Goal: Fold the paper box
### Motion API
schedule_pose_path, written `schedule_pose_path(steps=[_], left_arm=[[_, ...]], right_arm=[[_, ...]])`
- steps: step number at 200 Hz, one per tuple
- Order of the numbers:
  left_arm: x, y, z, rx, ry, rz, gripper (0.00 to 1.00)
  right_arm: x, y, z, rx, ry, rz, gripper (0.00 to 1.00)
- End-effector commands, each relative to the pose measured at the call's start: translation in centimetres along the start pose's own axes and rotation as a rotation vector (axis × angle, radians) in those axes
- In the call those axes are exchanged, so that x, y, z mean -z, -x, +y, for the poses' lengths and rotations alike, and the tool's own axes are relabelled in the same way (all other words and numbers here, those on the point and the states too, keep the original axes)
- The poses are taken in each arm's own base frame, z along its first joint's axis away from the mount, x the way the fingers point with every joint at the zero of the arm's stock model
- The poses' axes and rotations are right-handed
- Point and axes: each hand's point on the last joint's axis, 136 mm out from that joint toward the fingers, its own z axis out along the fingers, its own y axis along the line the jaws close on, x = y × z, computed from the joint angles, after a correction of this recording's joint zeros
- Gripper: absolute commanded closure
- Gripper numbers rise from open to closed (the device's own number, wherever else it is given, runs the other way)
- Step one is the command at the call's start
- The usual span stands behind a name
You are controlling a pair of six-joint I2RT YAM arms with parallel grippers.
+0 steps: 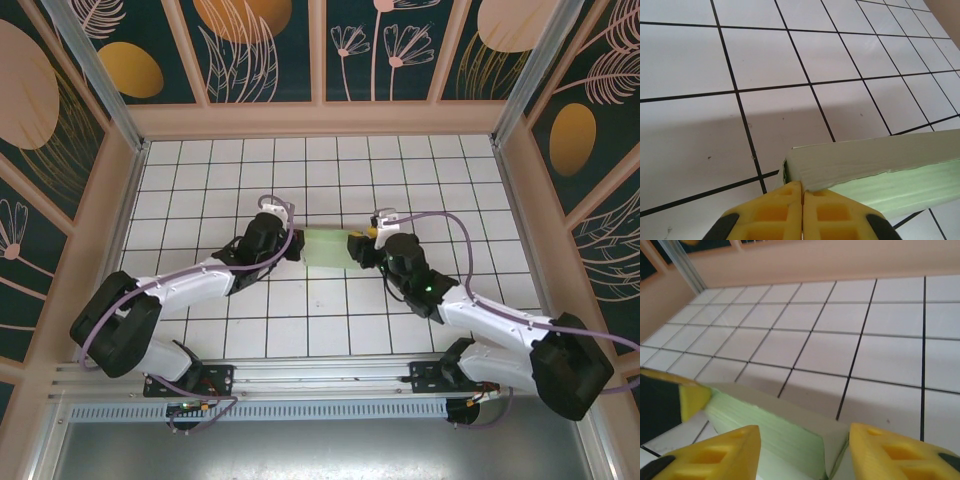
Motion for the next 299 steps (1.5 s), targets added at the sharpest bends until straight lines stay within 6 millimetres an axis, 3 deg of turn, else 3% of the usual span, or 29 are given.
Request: schedule_pose_path(steps=[1, 27, 48, 90, 132, 184, 236, 273, 287, 299], left_arm=[[0.1, -2.8, 0.8, -0.039, 0.018, 0.074, 0.92], [0.2, -2.5, 0.7, -0.061, 0.017, 0.051, 0.91], [0.2, -2.5, 0.5, -0.080, 0.013, 0.038, 0.91], [0.2, -2.8, 0.2, -0.093, 0.004, 0.043, 0.92], [0.0, -3.5, 0.2, -0.092, -0.011, 0.053, 0.90], [0.3, -3.5, -0.4, -0.124, -0.048, 0.059, 0.84], [1.4, -3.1, -2.6, -0.135, -0.156, 0.070, 0.58], [3.5, -1.4, -5.3, -0.067, -0.277, 0.045, 0.13], [4.0, -0.2, -5.6, -0.037, -0.276, 0.016, 0.03], [3.8, 0.6, -5.6, -0.021, -0.260, 0.006, 0.01]], right_arm=[[1.0, 3.2, 0.3, -0.045, -0.002, -0.120, 0.43], [0.7, 4.1, -0.1, -0.132, -0.042, -0.120, 0.39], [-0.3, 3.6, -0.6, -0.246, -0.099, -0.060, 0.41], [-2.1, 0.5, -1.0, -0.435, -0.164, 0.059, 0.45], [-1.8, -2.3, -3.0, -0.477, -0.230, 0.085, 0.45], [-1.9, -5.4, -3.8, -0.511, -0.249, 0.150, 0.53], [-1.9, -6.5, -4.1, -0.526, -0.257, 0.160, 0.56], [-2.1, -6.7, -4.1, -0.523, -0.254, 0.163, 0.56], [-2.1, -6.5, -4.0, -0.522, -0.247, 0.157, 0.56], [-2.1, -6.5, -4.0, -0.520, -0.241, 0.155, 0.56]])
